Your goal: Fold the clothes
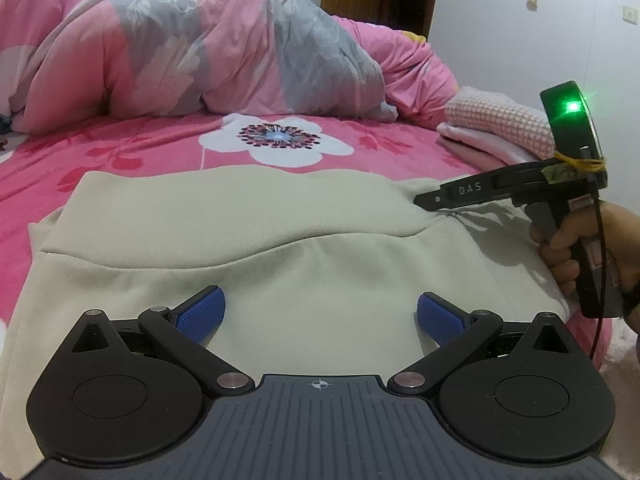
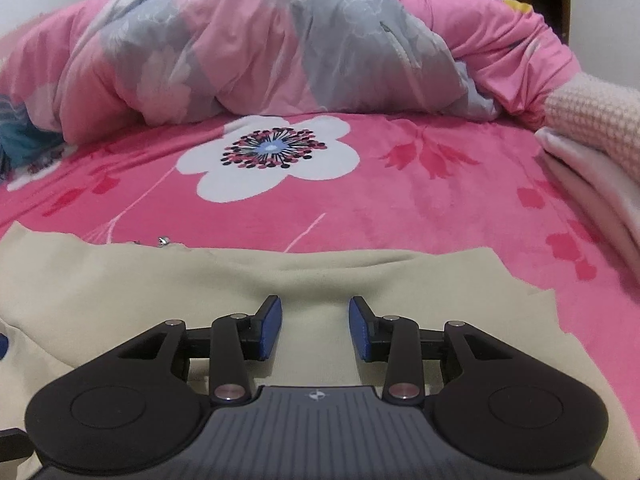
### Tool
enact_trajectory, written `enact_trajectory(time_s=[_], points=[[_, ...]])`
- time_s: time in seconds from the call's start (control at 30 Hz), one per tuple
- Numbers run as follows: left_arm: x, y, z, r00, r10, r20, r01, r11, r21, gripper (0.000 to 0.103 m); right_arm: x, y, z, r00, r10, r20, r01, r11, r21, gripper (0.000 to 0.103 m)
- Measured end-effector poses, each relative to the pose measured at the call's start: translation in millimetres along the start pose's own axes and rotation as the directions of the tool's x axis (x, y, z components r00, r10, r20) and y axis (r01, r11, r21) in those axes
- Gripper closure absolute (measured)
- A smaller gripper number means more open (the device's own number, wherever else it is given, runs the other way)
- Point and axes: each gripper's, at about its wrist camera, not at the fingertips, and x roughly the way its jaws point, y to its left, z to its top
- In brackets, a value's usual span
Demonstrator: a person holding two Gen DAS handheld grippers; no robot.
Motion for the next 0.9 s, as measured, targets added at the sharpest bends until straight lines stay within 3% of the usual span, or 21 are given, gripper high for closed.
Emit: enact_trajectory(time_s=[0.13,0.27,0.43,0.53,0.63,0.73,0.9], points=[[-15.4,9.4,4.9,1.0,-0.014,-0.004,0.013,0.997,-0.07,0.002,-37.6,9.4,-6.6,0.995,-0.048,0.083,0.046,0.999,0.024,0.064],[-32.6,17.3,3.3,1.0,0.0,0.012,0.001,0.995,-0.1,0.002,-94.7,17.2,-32.8,0.981,0.039,0.192,-0.057,0.994,0.089,0.064],[-41.0,15.9,5.0,0.998,0.054,-0.025,-0.056,0.993,-0.104,0.002,-128.9,35.9,-63.2,0.968,0.125,0.217,-0.146,0.986,0.084,0.063],[-41.3,12.5,5.4,0.994,0.091,-0.066,-0.098,0.99,-0.106,0.002,-132.7,56.3,-78.9,0.972,0.136,0.192,-0.138,0.99,-0.002,0.06],[-42.6,9.7,2.3,0.989,0.12,-0.086,-0.129,0.985,-0.114,0.001,-114.1,79.2,-100.7,0.99,0.099,0.098,-0.089,0.991,-0.101,0.058],[-43.3,5.7,-1.0,0.983,0.15,-0.101,-0.161,0.981,-0.11,0.001,-107.7,90.8,-119.6,0.984,0.052,0.17,-0.021,0.983,-0.183,0.056],[-40.8,-2.7,-1.3,0.971,0.199,-0.13,-0.211,0.974,-0.086,0.0,-108.3,89.6,-119.6,0.984,0.055,0.168,-0.03,0.989,-0.147,0.055]])
